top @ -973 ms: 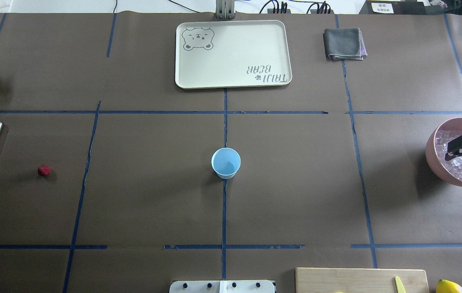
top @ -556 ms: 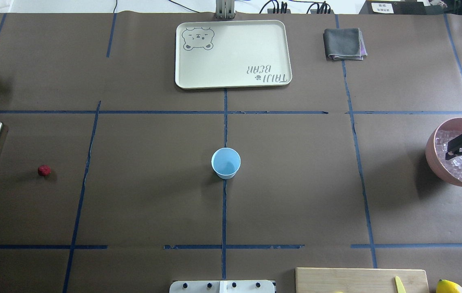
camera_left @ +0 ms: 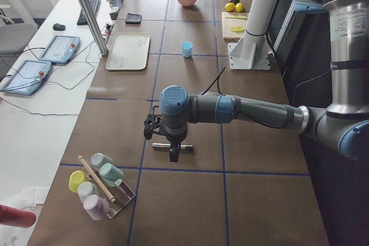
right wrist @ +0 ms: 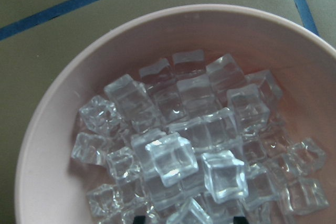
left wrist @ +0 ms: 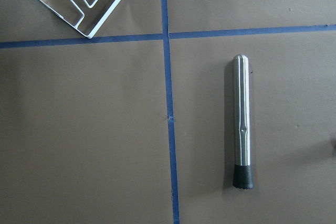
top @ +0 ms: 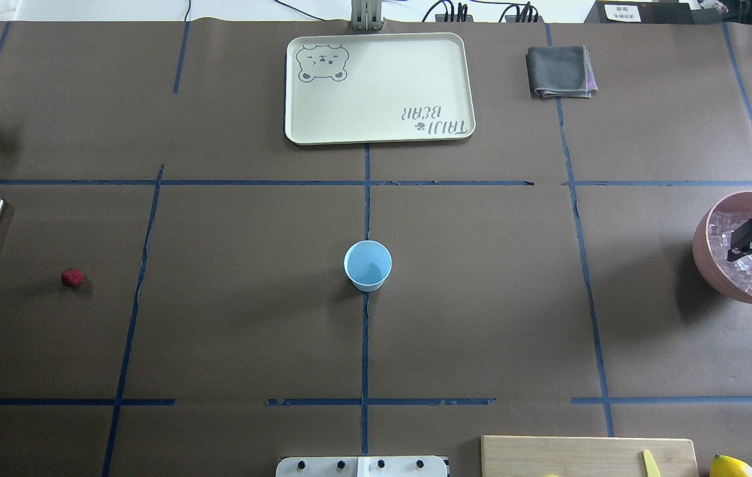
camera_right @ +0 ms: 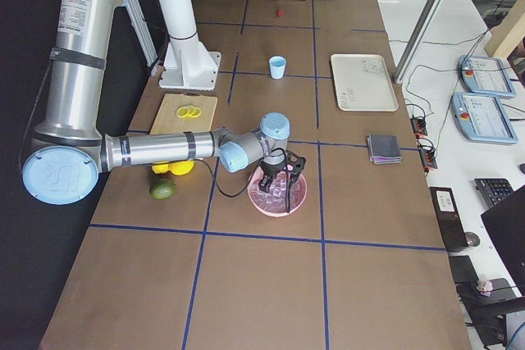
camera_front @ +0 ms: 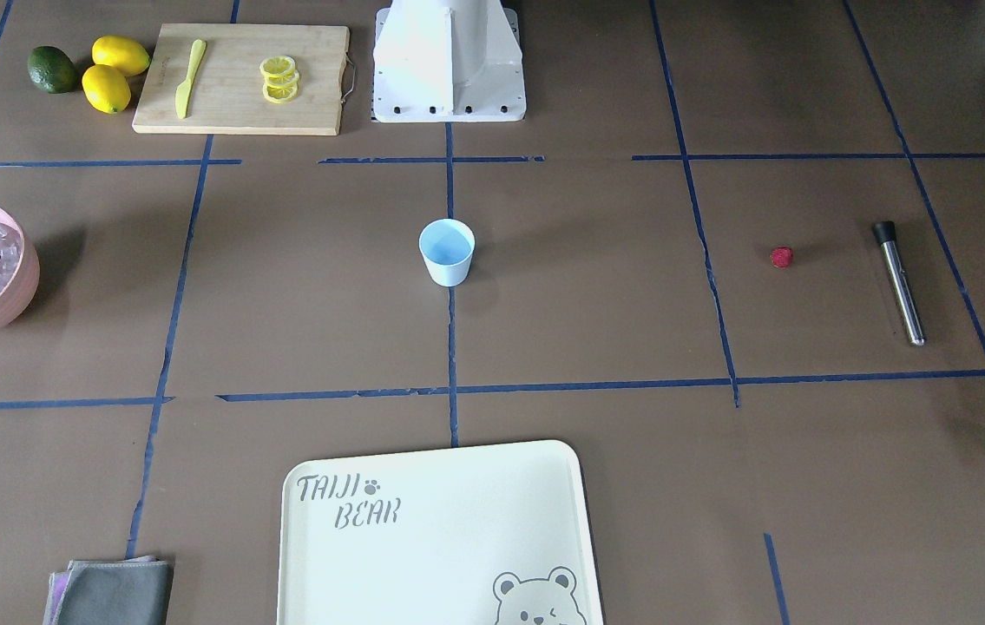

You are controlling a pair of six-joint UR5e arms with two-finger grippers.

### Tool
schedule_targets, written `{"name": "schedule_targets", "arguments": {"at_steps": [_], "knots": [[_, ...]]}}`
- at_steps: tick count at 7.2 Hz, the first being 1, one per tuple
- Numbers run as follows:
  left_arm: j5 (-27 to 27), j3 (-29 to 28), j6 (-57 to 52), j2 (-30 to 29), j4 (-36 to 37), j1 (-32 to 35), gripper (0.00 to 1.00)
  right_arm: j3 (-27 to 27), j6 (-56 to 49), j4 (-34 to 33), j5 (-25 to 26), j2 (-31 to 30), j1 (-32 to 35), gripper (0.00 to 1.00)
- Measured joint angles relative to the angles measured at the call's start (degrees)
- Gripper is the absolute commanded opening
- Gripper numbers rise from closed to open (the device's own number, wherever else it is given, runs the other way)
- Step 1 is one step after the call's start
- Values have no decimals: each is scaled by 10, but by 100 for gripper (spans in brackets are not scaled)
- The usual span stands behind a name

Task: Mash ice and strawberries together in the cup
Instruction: 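Grasp ice cubes with the right gripper and lift from the bowl, then carry the ice to the light-blue cup and release it inside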

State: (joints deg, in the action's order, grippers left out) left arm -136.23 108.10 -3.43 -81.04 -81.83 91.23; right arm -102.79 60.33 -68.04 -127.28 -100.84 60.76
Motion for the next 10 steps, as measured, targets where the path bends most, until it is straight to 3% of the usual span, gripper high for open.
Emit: {"name": "schedule_targets", "arguments": {"at_steps": [1,4,7,10], "knots": [[0,0,0,0,0,0,100,0,5,0,0,0,0,0],[0,0,0,0,0,0,100,-15,9,-2,-4,1,2,0],[-1,3,0,0,0,0,100,-103,10,-17,-4,3,13,0],[-1,3,-2,-1,0,0,100,-145,83,-18,-37,79,-21,0]]}}
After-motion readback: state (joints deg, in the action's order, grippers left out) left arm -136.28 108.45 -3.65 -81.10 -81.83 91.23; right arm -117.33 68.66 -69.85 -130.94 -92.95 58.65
